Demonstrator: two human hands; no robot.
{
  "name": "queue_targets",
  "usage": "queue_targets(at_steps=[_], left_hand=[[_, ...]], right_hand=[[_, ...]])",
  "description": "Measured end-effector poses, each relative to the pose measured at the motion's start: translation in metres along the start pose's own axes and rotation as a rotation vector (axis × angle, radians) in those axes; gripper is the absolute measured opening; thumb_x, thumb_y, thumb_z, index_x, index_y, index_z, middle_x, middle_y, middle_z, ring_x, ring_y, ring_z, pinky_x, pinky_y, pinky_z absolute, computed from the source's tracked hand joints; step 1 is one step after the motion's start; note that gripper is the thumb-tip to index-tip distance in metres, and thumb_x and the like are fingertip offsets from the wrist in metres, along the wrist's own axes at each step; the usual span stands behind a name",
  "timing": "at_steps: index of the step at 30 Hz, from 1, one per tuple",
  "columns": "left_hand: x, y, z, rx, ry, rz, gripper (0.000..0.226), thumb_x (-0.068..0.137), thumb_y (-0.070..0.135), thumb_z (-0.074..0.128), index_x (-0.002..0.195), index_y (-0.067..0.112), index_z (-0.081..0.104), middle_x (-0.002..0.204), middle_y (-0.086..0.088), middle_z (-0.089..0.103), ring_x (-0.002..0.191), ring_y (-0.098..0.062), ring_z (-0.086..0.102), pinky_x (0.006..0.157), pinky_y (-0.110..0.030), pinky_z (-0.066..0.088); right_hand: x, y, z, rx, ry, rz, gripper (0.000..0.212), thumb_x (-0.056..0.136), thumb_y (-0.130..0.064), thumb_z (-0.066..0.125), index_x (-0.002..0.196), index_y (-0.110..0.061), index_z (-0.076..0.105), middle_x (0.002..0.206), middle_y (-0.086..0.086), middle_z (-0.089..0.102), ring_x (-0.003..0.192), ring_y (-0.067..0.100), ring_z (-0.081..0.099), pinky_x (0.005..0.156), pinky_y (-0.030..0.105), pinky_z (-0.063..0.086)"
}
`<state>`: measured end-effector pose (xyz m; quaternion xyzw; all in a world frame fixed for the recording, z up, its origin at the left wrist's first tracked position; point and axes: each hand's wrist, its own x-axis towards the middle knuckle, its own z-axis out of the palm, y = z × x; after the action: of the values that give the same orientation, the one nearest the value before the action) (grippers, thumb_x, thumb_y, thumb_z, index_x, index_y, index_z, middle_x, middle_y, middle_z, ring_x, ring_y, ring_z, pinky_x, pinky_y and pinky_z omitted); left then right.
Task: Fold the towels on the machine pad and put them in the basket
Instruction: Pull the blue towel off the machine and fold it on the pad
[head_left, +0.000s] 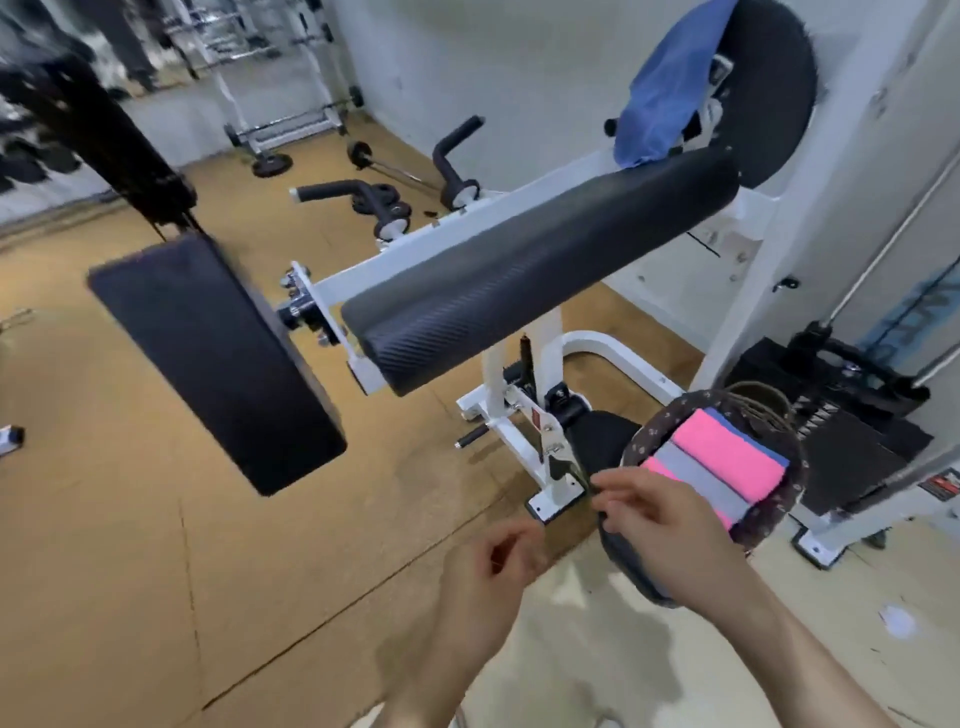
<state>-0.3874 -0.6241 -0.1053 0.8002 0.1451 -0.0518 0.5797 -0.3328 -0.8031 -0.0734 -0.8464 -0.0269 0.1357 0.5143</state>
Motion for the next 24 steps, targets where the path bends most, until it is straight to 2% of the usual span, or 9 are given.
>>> queue_targets(at_steps=[2, 4, 7, 9, 12, 15, 19, 22, 24], left_hand=[[-0.025, -0.007, -0.036, -0.047, 0.051, 0.023, 0.044, 0.088, 0.0, 0.056, 0.081, 0.038, 0.074, 0.063, 0.012, 0.064, 0.062, -0.002, 0.055, 0.064, -0.017, 0.045], [-0.047, -0.019, -0.08, -0.09, 0.129, 0.042, 0.041, 0.086, 0.002, 0.059, 0.081, 0.04, 0.074, 0.065, 0.009, 0.065, 0.064, -0.005, 0.055, 0.065, -0.023, 0.044], [-0.076, -0.041, -0.155, -0.133, 0.241, 0.095, 0.032, 0.086, 0.008, 0.06, 0.08, 0.036, 0.074, 0.06, 0.004, 0.062, 0.059, -0.007, 0.052, 0.06, -0.025, 0.042], [-0.086, -0.053, -0.213, -0.115, 0.282, 0.13, 0.042, 0.089, -0.001, 0.058, 0.08, 0.037, 0.073, 0.057, 0.005, 0.058, 0.054, -0.004, 0.049, 0.056, -0.019, 0.04], [-0.083, -0.066, -0.295, -0.018, 0.337, 0.199, 0.046, 0.092, -0.002, 0.054, 0.084, 0.04, 0.07, 0.064, 0.006, 0.06, 0.056, -0.006, 0.053, 0.054, -0.016, 0.041], [-0.073, -0.061, -0.361, 0.01, 0.385, 0.255, 0.039, 0.094, 0.003, 0.054, 0.084, 0.037, 0.071, 0.074, 0.009, 0.065, 0.066, -0.01, 0.059, 0.058, -0.014, 0.044], [-0.038, -0.029, -0.43, 0.006, 0.359, 0.327, 0.032, 0.096, 0.006, 0.051, 0.087, 0.03, 0.07, 0.065, 0.008, 0.058, 0.057, -0.007, 0.048, 0.053, -0.019, 0.039], [0.001, 0.001, -0.464, 0.042, 0.336, 0.39, 0.028, 0.099, 0.013, 0.046, 0.091, 0.028, 0.068, 0.057, 0.002, 0.047, 0.051, -0.01, 0.04, 0.047, -0.025, 0.032], [0.03, 0.014, -0.478, 0.124, 0.306, 0.427, 0.028, 0.1, 0.015, 0.044, 0.094, 0.03, 0.066, 0.06, 0.003, 0.049, 0.049, -0.008, 0.04, 0.046, -0.023, 0.034]], right_hand=[[-0.015, -0.032, 0.034, 0.004, -0.179, -0.063, 0.028, 0.089, -0.009, 0.062, 0.092, -0.036, 0.07, 0.081, -0.016, 0.071, 0.07, 0.003, 0.064, 0.067, 0.016, 0.045], [-0.029, -0.067, 0.069, 0.039, -0.313, -0.122, 0.024, 0.089, -0.008, 0.064, 0.092, -0.029, 0.073, 0.078, -0.006, 0.071, 0.066, 0.005, 0.061, 0.066, 0.019, 0.047], [-0.05, -0.119, 0.125, 0.099, -0.431, -0.193, 0.018, 0.091, -0.01, 0.063, 0.095, -0.025, 0.073, 0.083, 0.003, 0.072, 0.069, 0.01, 0.063, 0.07, 0.021, 0.049], [-0.06, -0.152, 0.171, 0.093, -0.455, -0.248, 0.017, 0.092, -0.01, 0.061, 0.097, -0.023, 0.071, 0.084, 0.003, 0.072, 0.068, 0.009, 0.062, 0.069, 0.019, 0.049], [-0.063, -0.196, 0.237, 0.072, -0.444, -0.309, 0.019, 0.094, -0.01, 0.058, 0.098, -0.022, 0.071, 0.086, 0.005, 0.071, 0.067, 0.007, 0.059, 0.067, 0.018, 0.049], [-0.054, -0.232, 0.282, 0.082, -0.359, -0.333, 0.022, 0.094, -0.011, 0.057, 0.096, -0.028, 0.071, 0.084, 0.002, 0.071, 0.07, 0.011, 0.062, 0.072, 0.029, 0.052], [-0.024, -0.285, 0.312, 0.113, -0.227, -0.312, 0.021, 0.093, -0.008, 0.057, 0.107, -0.018, 0.069, 0.088, 0.004, 0.071, 0.069, 0.009, 0.063, 0.066, 0.019, 0.05], [0.013, -0.322, 0.328, 0.015, -0.129, -0.336, 0.025, 0.093, -0.014, 0.058, 0.114, -0.026, 0.064, 0.097, -0.001, 0.066, 0.083, 0.018, 0.064, 0.079, 0.03, 0.052], [0.044, -0.339, 0.338, -0.059, -0.05, -0.346, 0.029, 0.093, -0.022, 0.058, 0.12, -0.034, 0.06, 0.101, -0.01, 0.062, 0.087, 0.009, 0.062, 0.078, 0.028, 0.053]])
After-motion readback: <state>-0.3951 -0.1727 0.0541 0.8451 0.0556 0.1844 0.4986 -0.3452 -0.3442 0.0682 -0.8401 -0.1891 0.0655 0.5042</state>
